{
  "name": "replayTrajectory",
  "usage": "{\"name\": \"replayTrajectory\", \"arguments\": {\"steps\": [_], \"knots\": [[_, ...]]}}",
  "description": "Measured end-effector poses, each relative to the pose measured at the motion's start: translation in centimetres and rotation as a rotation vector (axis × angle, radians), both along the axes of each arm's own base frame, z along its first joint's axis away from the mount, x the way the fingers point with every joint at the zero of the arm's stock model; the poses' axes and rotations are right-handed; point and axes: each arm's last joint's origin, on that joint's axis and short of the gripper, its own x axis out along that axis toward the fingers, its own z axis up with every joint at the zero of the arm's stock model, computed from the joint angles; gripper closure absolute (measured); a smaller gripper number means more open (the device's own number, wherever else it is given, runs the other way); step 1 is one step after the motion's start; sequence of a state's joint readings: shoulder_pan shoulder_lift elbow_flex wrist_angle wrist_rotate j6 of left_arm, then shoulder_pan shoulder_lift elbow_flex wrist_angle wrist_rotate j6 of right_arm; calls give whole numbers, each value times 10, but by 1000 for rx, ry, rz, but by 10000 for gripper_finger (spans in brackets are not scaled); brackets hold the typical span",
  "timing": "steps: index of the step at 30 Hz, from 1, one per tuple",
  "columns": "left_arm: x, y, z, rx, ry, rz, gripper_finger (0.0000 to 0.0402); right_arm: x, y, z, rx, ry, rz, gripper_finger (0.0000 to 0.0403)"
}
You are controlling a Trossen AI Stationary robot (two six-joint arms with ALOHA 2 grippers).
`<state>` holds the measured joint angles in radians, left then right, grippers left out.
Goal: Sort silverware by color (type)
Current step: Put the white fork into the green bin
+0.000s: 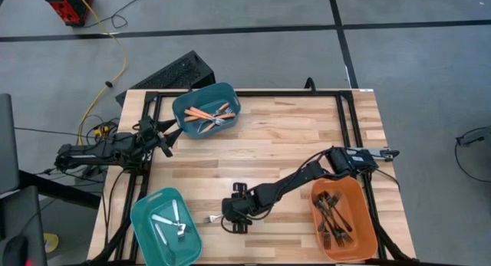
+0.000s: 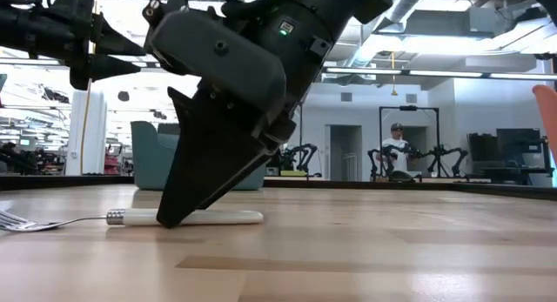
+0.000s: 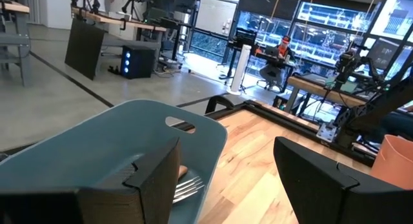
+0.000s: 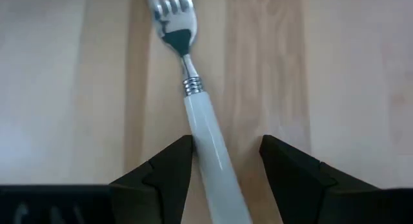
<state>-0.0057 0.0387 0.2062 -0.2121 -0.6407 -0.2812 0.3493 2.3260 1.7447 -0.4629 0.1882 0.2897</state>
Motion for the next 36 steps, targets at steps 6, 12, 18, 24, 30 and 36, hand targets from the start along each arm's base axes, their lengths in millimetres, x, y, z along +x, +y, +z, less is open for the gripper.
{"name": "replayTrajectory", "arguments": {"steps": [6, 12, 18, 24, 30, 36], "knots": [[0, 0, 0, 5, 4, 0, 167, 0, -9, -1, -71, 13, -36, 220], [0, 0, 0, 6, 5, 0, 167, 0, -10, -1, -86, 16, -29, 291], [0, 0, 0, 6, 5, 1, 167, -1, -12, -2, -106, 24, -35, 322], [0, 0, 0, 6, 5, 2, 167, -1, -13, -2, -100, 18, -75, 326], [0, 0, 0, 6, 5, 3, 167, 1, -13, 0, -90, -12, -129, 339], [0, 0, 0, 6, 5, 3, 167, 3, -16, 3, -90, -45, -213, 361]]}}
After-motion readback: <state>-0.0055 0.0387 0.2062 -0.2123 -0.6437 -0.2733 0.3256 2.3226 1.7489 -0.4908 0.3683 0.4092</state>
